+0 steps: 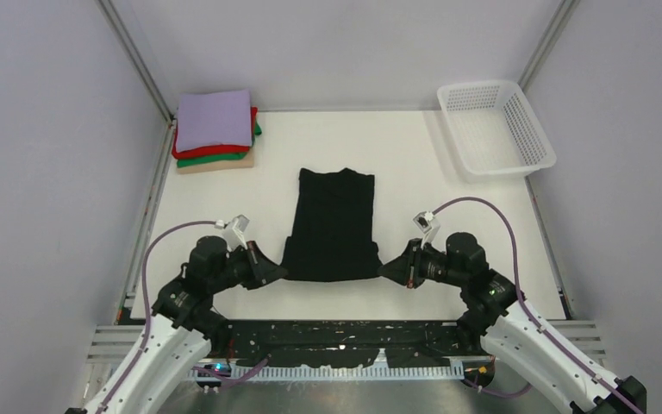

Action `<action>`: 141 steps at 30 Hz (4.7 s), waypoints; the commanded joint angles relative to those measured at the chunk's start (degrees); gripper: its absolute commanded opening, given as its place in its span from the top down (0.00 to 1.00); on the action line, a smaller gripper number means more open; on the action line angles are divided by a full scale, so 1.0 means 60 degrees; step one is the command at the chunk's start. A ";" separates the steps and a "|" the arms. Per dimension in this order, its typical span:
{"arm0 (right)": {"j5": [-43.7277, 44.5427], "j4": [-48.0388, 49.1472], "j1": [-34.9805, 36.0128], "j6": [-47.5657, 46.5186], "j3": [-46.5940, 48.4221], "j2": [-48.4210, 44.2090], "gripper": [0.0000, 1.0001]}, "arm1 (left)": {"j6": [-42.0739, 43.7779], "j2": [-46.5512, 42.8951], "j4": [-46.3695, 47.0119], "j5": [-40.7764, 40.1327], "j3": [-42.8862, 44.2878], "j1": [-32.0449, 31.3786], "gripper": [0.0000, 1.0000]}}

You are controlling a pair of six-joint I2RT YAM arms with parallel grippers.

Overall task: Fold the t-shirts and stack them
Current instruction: Fold the long partially folded tshirt into a neat square, then put the neatly folded tshirt into the corner of the board with the left arm

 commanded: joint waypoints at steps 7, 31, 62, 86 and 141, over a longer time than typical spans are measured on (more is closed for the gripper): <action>0.0003 0.0694 -0.0768 -0.0284 0.1819 0.1530 0.95 | 0.0040 0.1886 0.0811 -0.1266 0.2025 0.0080 1.00; -0.1595 0.4738 -0.3556 0.0720 0.4940 0.8555 0.95 | 0.1146 0.9486 0.2556 -0.0638 0.7070 0.2253 1.00; -0.0575 0.4307 -0.4546 0.0402 0.9490 1.4875 0.66 | 0.0634 1.8318 0.0606 0.0773 1.6239 0.2434 0.79; -0.2966 0.8870 -0.2023 0.3698 0.6623 1.3513 0.05 | -0.0221 1.5009 0.3387 0.2556 1.0163 0.1682 0.00; -0.1538 0.1978 -0.2933 -0.0906 0.1924 0.4934 0.05 | 0.2602 1.2680 0.0549 -0.1787 0.6468 -0.0022 0.28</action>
